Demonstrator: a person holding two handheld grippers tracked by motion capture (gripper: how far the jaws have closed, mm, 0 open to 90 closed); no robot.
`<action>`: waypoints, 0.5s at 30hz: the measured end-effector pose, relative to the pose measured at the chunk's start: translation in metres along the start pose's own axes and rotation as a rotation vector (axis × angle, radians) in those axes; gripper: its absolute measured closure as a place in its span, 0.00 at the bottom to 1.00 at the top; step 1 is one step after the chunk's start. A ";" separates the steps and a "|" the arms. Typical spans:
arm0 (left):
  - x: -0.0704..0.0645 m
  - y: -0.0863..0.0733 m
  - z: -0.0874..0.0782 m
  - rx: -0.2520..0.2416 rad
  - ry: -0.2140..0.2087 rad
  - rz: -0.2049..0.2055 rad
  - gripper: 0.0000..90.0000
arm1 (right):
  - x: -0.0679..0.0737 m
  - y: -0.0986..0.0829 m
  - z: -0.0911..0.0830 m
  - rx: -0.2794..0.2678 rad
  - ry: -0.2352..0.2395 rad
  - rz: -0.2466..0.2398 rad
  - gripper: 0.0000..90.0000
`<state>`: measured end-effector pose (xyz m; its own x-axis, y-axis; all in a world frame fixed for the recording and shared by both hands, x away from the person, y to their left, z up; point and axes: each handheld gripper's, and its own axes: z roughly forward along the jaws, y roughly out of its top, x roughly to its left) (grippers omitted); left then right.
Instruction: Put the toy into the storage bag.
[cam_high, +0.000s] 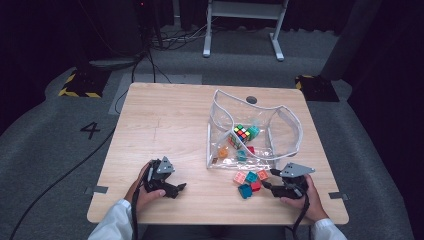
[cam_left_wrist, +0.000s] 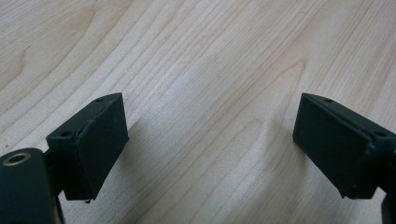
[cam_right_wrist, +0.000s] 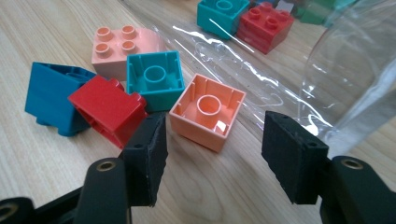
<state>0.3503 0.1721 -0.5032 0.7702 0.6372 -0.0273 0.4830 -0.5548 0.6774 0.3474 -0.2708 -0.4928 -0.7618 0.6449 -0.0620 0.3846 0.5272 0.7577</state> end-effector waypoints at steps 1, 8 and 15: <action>0.000 0.000 0.000 0.000 0.000 0.000 0.12 | 0.000 0.000 0.002 0.002 -0.001 0.000 0.44; 0.000 0.000 0.000 0.000 -0.001 0.000 0.12 | 0.002 0.001 0.012 0.021 -0.007 0.001 0.46; 0.000 0.000 0.000 0.000 -0.006 -0.003 0.12 | 0.002 0.003 0.014 0.030 -0.022 0.026 0.59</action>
<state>0.3504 0.1720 -0.5034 0.7713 0.6356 -0.0333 0.4850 -0.5530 0.6775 0.3545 -0.2603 -0.4993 -0.7396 0.6705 -0.0575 0.4195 0.5262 0.7397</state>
